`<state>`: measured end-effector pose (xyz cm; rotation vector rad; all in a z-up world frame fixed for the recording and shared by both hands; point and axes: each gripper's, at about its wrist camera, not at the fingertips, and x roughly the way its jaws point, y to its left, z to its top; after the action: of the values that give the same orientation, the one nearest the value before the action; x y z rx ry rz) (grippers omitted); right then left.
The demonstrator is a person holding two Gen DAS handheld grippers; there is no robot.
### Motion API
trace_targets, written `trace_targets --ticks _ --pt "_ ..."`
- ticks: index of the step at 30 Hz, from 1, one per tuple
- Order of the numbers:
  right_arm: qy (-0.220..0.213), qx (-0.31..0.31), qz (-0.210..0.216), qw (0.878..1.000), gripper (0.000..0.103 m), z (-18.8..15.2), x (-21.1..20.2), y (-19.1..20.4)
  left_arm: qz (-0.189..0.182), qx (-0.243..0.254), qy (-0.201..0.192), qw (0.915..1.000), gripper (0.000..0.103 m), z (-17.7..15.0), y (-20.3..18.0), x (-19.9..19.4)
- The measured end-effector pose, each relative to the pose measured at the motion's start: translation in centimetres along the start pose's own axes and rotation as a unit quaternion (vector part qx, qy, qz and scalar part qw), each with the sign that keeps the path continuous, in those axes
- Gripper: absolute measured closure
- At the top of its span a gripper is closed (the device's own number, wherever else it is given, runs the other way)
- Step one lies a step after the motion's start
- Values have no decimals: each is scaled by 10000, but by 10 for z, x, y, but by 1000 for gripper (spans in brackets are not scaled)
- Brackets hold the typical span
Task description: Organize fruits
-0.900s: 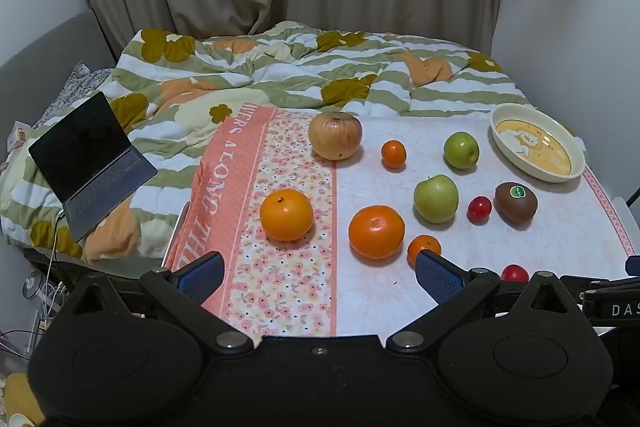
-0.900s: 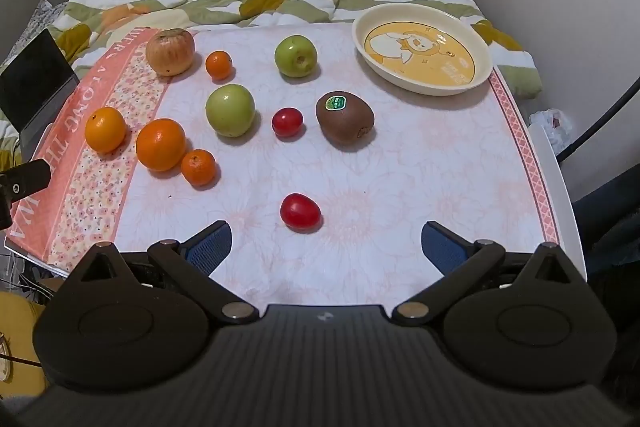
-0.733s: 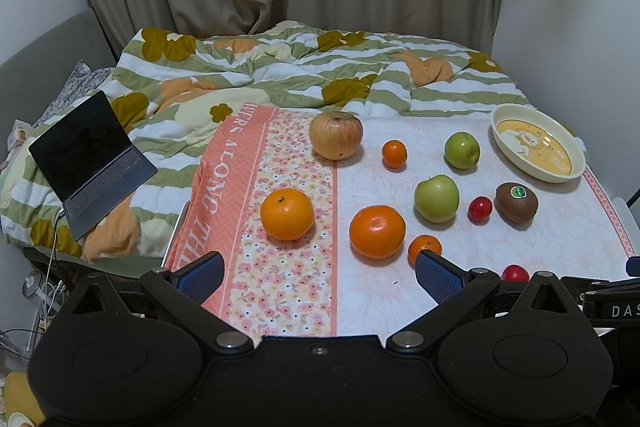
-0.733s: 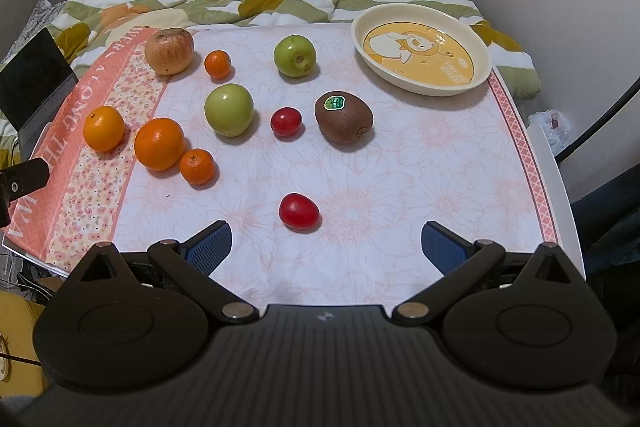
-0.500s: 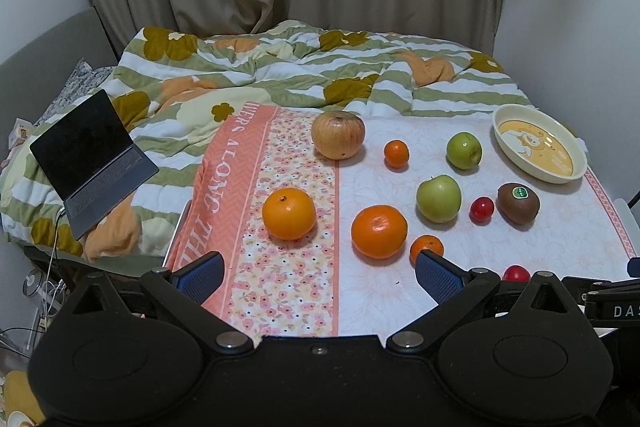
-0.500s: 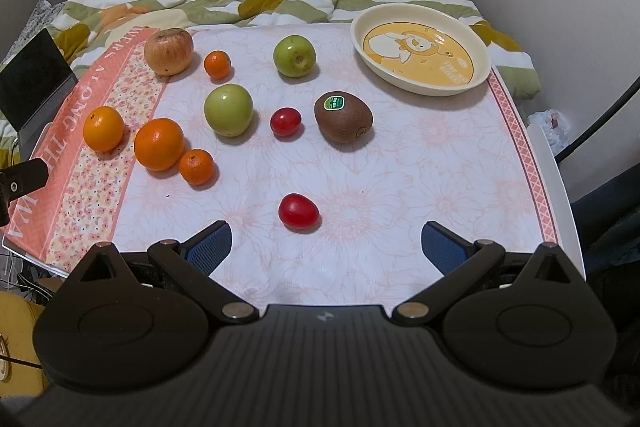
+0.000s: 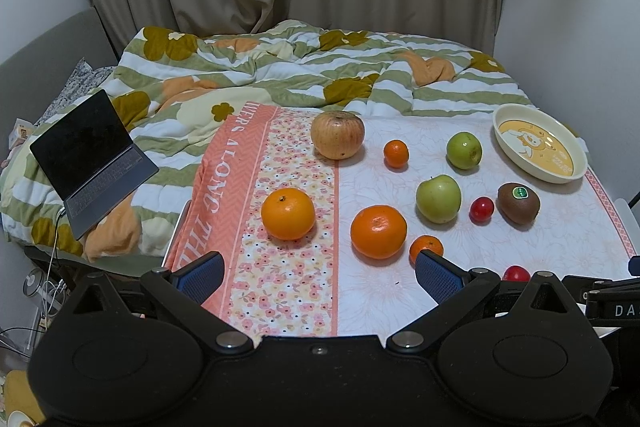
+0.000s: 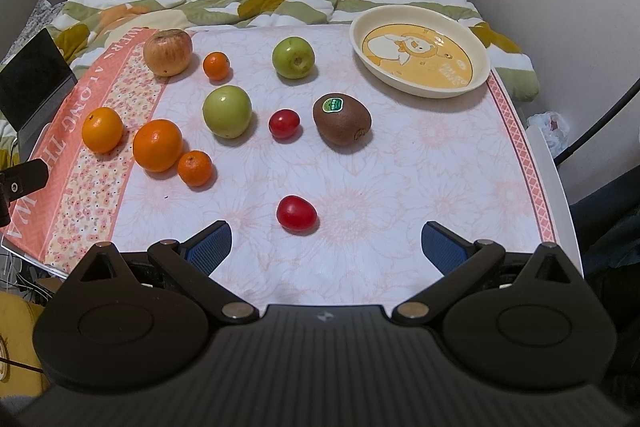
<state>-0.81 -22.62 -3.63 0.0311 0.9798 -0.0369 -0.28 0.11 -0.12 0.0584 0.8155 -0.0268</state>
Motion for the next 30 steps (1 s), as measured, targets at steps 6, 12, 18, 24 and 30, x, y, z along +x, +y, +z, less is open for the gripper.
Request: trace_targets --ticks 6,12,18,24,30 --pt "1 3 -3 10000 0 0 0 0 0 -3 6 10000 0 0 0 0" --pt "-3 -2 -6 10000 0 0 0 0 -2 -5 -1 10000 0 -1 0 0" --pt "28 -14 65 10000 0 2 -1 -3 63 -49 42 10000 0 1 1 0" --pt "32 -130 261 9996 0 14 -1 -6 249 -189 247 9992 0 5 -2 2" --pt "-75 -386 632 9972 0 21 12 -1 621 -131 -149 9979 1 4 6 8"
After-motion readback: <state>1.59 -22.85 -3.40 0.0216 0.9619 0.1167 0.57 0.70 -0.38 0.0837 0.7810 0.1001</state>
